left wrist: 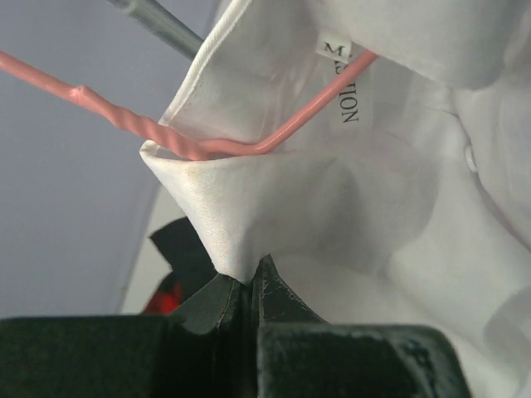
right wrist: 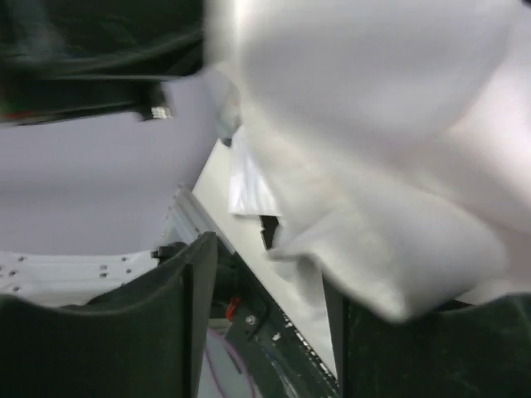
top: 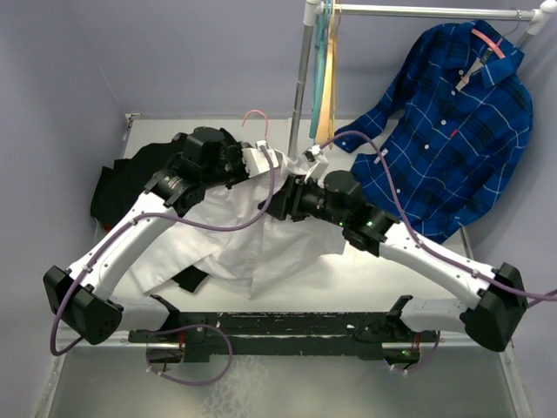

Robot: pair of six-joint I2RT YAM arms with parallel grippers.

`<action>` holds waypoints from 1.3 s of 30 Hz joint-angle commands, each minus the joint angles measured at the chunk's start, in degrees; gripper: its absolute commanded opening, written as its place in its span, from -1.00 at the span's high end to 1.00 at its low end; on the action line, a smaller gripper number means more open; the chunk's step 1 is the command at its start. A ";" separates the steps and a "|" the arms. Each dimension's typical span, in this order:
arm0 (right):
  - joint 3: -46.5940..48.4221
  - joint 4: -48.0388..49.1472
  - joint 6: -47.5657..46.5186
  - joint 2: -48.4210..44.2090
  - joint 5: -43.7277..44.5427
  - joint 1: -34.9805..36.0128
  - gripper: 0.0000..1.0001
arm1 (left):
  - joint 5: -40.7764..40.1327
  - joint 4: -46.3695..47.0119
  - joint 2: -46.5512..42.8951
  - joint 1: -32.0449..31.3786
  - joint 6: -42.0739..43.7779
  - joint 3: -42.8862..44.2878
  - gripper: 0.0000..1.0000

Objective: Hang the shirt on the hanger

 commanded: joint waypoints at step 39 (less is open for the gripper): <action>2.59 -54.57 -80.43 -29.53 -3.40 1.78 -0.11 | 17.54 -7.68 -5.65 2.33 14.17 1.09 1.00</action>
